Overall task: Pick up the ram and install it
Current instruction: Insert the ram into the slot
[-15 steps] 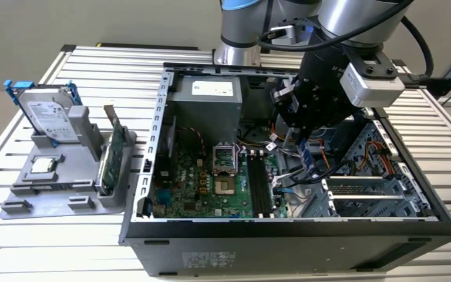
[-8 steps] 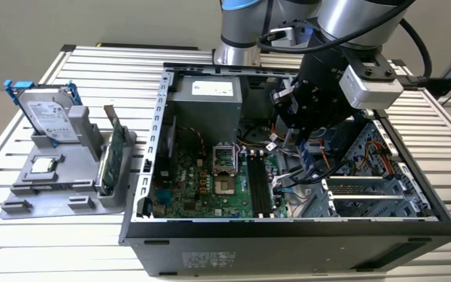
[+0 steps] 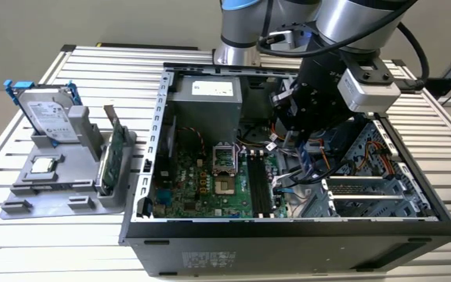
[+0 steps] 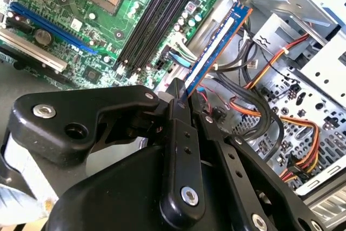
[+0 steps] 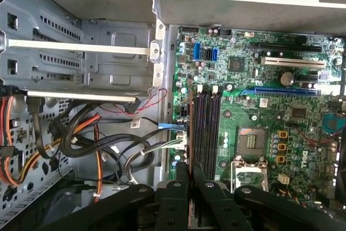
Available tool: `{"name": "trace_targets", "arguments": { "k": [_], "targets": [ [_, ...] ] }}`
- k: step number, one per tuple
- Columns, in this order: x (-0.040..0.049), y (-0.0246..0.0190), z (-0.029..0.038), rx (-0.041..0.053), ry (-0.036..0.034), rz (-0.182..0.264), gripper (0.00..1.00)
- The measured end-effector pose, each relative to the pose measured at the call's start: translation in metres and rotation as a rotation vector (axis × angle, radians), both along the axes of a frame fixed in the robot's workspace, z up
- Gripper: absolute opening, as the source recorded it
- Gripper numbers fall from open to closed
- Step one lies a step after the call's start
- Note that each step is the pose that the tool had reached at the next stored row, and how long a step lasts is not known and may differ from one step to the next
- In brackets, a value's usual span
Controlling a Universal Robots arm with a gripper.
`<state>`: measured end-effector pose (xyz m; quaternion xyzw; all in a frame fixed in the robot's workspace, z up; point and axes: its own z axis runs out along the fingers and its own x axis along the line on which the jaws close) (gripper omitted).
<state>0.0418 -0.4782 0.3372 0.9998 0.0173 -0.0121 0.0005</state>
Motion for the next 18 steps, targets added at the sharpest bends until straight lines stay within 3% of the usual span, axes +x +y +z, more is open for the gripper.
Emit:
{"name": "trace_targets", "arguments": {
  "k": [18],
  "targets": [
    [0.0000, 0.0000, -0.0080, -0.0128, 0.0000, 0.000, 0.00]
  ]
}}
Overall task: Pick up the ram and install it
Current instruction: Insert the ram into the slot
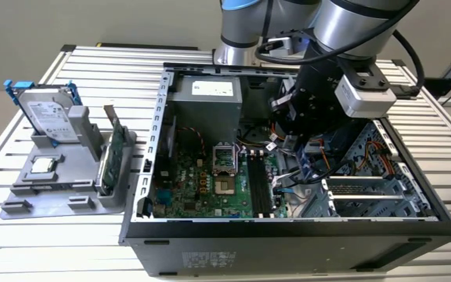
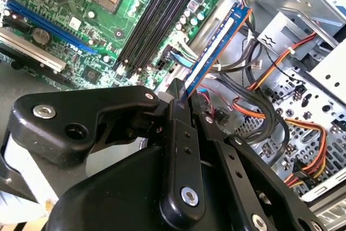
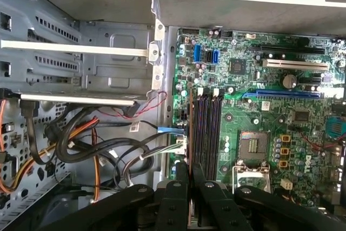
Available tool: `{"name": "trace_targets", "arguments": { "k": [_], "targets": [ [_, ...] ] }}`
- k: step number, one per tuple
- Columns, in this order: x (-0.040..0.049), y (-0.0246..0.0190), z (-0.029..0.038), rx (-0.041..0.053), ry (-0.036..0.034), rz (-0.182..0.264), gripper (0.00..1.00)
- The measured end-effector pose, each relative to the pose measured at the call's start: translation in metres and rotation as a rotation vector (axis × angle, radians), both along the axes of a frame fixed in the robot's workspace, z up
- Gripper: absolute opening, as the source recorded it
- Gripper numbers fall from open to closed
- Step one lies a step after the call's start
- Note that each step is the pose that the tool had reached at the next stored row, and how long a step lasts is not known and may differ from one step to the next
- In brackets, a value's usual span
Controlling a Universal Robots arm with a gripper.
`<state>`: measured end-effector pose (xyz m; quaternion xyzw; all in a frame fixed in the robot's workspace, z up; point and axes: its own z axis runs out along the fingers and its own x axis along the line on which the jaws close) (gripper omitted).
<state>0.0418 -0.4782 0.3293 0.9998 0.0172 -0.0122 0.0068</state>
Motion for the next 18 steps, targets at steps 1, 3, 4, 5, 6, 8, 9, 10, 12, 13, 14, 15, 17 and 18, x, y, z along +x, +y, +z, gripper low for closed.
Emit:
{"name": "trace_targets", "arguments": {
  "k": [1, 3, 4, 5, 6, 8, 9, 10, 12, 13, 14, 15, 17, 18],
  "targets": [
    [0.0000, 0.0000, -0.0004, -0.0009, 0.0000, 0.000, 0.00],
    [0.0000, 0.0000, -0.0012, -0.0028, 0.0000, 0.000, 0.00],
    [0.0000, 0.0000, -0.0017, -0.0039, 0.0000, 0.000, 0.00],
    [0.0000, 0.0000, -0.0022, -0.0048, 0.0000, 0.000, 0.00],
    [0.0000, 0.0000, -0.0025, -0.0057, 0.0000, 0.000, 0.00],
    [0.0000, 0.0000, -0.0034, -0.0078, 0.0000, 0.000, 0.00],
    [0.0000, 0.0000, -0.0038, -0.0088, 0.0000, 0.000, 0.00],
    [0.0000, 0.0000, -0.0042, -0.0100, 0.0000, 0.000, 0.00],
    [0.0000, 0.0000, -0.0051, -0.0123, 0.0000, 0.000, 0.00],
    [0.0000, 0.0000, -0.0055, -0.0134, 0.0000, 0.000, 0.00],
    [0.0000, 0.0000, -0.0059, -0.0145, 0.0000, 0.000, 0.00],
    [0.0000, 0.0000, -0.0064, -0.0154, 0.0000, 0.000, 0.00],
    [0.0000, 0.0000, -0.0072, -0.0176, 0.0000, 0.000, 0.00],
    [0.0000, 0.0000, -0.0076, -0.0187, 0.0000, 0.000, 0.00]
  ]
}}
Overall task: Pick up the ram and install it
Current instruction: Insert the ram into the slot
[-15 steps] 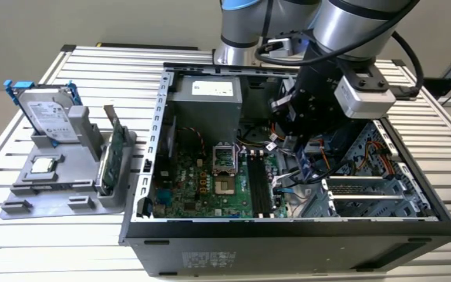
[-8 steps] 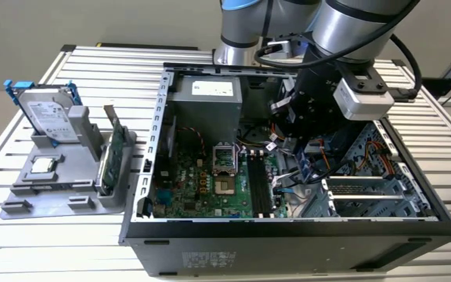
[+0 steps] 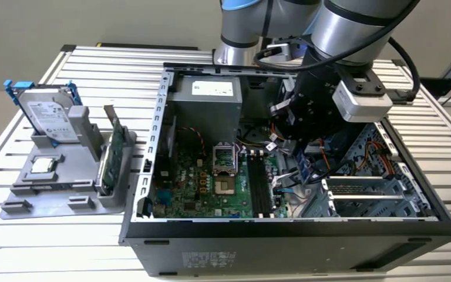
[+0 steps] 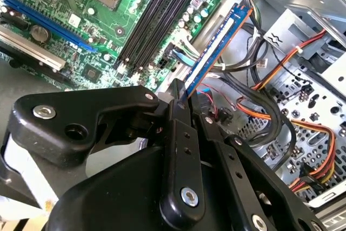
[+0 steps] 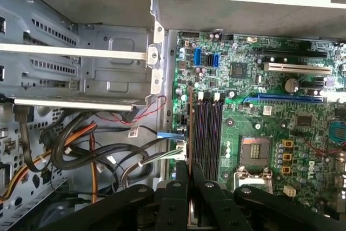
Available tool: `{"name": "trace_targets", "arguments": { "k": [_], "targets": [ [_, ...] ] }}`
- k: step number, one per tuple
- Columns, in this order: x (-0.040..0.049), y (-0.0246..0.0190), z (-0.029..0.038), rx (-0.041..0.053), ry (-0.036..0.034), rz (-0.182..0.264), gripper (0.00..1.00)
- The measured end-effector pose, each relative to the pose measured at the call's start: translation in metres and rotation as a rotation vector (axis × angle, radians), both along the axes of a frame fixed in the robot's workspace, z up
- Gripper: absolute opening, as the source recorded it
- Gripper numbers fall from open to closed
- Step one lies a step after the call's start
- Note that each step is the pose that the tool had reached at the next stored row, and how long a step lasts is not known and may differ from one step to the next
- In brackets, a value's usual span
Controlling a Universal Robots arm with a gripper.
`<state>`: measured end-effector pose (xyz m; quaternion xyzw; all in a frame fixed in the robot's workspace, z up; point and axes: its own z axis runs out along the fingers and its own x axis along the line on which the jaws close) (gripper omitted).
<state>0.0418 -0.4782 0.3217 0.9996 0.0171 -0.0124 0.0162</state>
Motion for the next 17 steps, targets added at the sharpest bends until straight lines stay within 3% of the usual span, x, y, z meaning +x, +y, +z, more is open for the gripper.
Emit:
{"name": "trace_targets", "arguments": {
  "k": [17],
  "targets": [
    [0.0000, 0.0000, -0.0072, -0.0193, 0.0000, 0.000, 0.00]
  ]
}}
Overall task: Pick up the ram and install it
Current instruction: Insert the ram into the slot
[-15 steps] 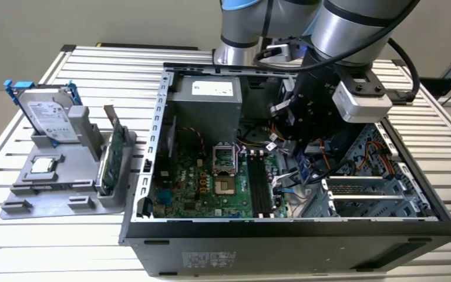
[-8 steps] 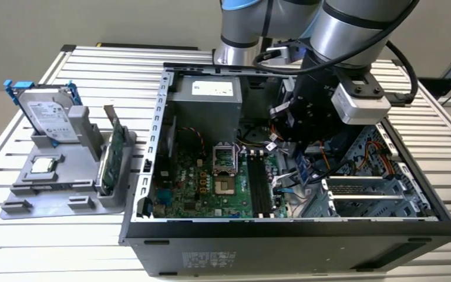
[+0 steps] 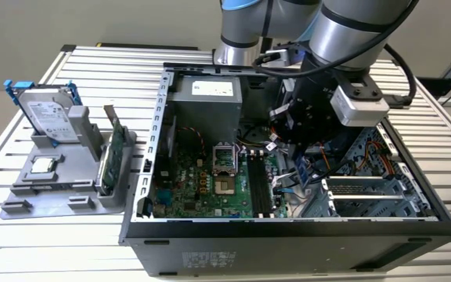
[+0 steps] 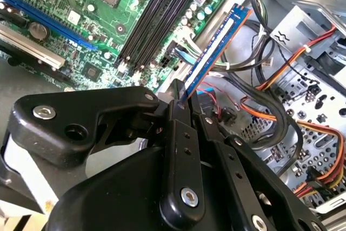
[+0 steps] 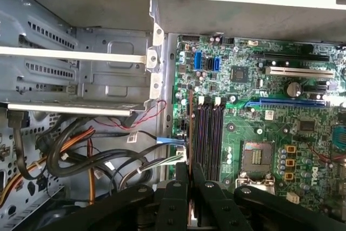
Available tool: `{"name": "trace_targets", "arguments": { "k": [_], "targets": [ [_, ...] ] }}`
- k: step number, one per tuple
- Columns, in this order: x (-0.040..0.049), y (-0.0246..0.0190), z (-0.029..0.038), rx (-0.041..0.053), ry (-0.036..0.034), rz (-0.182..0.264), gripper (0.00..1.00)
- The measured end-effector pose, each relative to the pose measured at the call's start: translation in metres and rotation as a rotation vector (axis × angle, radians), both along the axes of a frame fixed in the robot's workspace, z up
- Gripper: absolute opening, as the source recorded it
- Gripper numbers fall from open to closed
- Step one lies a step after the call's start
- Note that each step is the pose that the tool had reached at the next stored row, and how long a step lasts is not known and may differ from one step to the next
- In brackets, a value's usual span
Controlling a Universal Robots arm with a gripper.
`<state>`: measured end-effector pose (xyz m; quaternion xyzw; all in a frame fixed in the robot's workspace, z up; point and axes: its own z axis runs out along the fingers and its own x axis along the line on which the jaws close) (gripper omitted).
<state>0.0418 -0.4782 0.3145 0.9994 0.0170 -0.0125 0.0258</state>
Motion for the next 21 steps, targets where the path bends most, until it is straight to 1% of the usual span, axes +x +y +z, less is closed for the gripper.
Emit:
{"name": "trace_targets", "arguments": {
  "k": [21],
  "targets": [
    [0.0000, 0.0000, -0.0088, -0.0248, 0.0000, 0.000, 0.00]
  ]
}}
